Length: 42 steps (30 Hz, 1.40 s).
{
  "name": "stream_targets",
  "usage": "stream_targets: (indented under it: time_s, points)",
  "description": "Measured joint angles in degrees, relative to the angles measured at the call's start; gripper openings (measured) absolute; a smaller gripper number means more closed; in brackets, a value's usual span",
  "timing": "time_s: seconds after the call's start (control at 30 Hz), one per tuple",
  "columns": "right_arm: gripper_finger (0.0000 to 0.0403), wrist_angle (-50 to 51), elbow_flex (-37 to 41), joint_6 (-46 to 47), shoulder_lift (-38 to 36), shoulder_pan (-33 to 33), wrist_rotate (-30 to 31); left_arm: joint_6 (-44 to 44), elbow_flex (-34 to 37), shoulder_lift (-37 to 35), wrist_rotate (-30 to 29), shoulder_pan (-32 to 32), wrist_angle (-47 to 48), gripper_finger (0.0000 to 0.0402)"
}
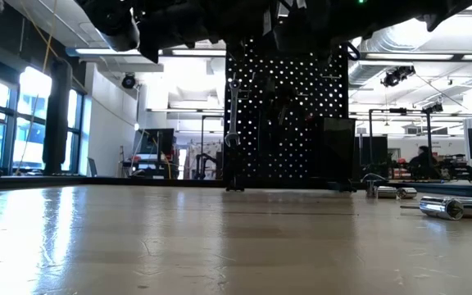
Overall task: Hang tools onto peg board
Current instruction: Hang the silver wrench on the peg board
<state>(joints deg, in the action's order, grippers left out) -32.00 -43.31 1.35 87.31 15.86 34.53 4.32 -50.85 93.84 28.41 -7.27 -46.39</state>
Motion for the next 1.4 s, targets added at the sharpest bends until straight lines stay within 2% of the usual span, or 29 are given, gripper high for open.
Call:
stream_targets:
  time_s: [0.2,0.53,0.77,0.9,1.1,1.23,1.4]
  points:
    - [0.0001,-2.54,0.0,-1.27,0.0,0.04,0.77,-0.54,-0.02,-0.04,0.17,0.19,-0.31,0.0018]
    - [0.0001,-2.89,0.0,-2.25,0.0,0.68,2.16,-1.45,-0.07,-0.04,-0.21,0.57,-0.31,0.0021]
    - [0.0005,-2.91,0.02,-1.62,-0.31,0.68,2.66,-3.14,-0.09,-0.07,-1.87,0.59,-0.4,0.0005]
    - [0.0031,-1.61,0.02,-0.95,-0.31,0.69,3.43,-3.1,-0.09,-0.05,-2.54,0.25,0.39,0.0003]
    - [0.0085,2.16,0.02,-0.15,-0.56,3.15,13.33,-3.23,0.02,0.0,-3.09,-1.62,4.81,0.0002]
    - [0.0121,8.04,0.02,1.18,-2.15,5.55,19.08,-4.73,0.04,0.0,-4.28,-3.2,8.98,0.0001]
    - [0.0148,18.55,0.02,7.25,-5.69,8.07,22.53,-5.61,0.73,0.0,-8.5,-6.07,12.23,0.0001]
